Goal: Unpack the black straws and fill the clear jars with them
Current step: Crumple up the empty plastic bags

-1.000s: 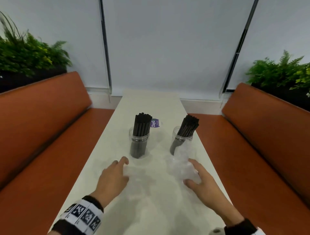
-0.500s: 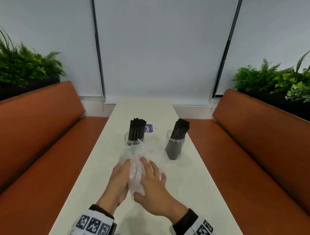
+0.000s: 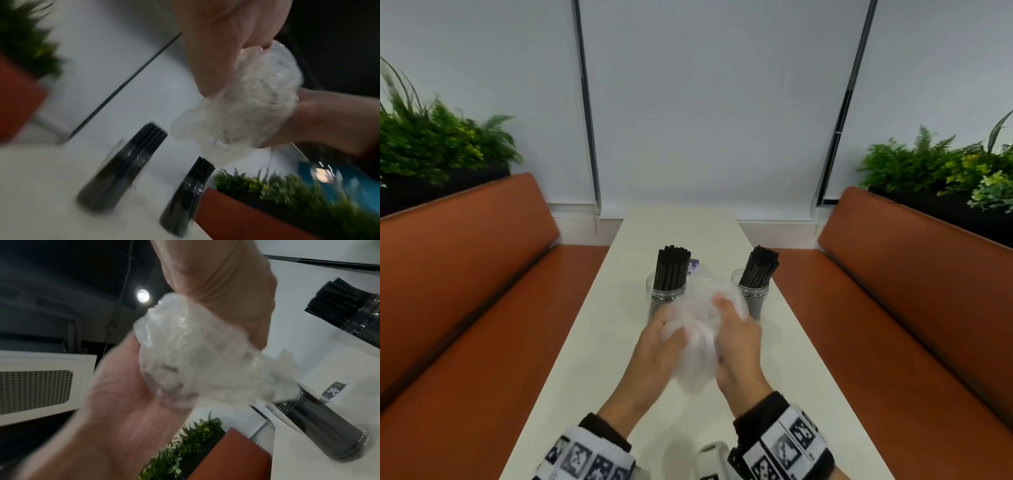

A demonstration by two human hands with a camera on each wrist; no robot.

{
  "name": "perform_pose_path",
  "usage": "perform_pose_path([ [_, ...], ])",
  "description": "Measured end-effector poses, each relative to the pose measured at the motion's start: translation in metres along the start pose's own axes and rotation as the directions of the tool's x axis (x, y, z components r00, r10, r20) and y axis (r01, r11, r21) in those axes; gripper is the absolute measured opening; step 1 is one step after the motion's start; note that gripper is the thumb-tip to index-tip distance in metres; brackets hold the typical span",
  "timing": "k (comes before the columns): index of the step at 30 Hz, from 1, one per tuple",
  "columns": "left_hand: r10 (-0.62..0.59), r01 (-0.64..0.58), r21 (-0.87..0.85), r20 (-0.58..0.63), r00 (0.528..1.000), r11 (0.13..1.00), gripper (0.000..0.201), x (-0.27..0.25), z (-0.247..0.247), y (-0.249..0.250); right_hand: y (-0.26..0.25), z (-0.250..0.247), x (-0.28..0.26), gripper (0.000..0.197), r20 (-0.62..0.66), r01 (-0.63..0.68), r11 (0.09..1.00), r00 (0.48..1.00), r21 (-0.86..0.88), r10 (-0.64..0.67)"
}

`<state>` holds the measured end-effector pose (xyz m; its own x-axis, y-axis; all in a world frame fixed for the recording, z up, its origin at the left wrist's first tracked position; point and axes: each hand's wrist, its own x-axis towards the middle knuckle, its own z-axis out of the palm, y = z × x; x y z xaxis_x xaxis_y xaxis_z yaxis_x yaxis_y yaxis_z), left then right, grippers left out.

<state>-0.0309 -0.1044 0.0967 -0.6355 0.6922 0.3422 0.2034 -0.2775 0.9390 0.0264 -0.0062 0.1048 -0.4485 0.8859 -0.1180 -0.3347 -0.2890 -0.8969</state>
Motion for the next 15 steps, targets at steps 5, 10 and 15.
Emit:
perform_pose_path([
  [5, 0.099, -0.093, 0.15, -0.032, 0.995, 0.984, 0.079, -0.018, -0.005, 0.005, -0.008, 0.006, 0.009, 0.019, -0.232, 0.275, 0.932, 0.948, 0.237, -0.22],
  [10, -0.042, 0.044, 0.025, -0.085, 0.995, 0.999, 0.082, 0.007, -0.007, 0.003, 0.024, 0.03, -0.029, 0.024, 0.182, -0.026, 0.982, 0.983, 0.187, -0.009],
  [15, -0.272, 0.249, -0.116, -0.277, 0.922, 0.962, 0.013, 0.03, -0.032, 0.002, 0.033, 0.021, -0.022, 0.024, 0.275, -0.087, 0.995, 0.959, 0.044, 0.071],
])
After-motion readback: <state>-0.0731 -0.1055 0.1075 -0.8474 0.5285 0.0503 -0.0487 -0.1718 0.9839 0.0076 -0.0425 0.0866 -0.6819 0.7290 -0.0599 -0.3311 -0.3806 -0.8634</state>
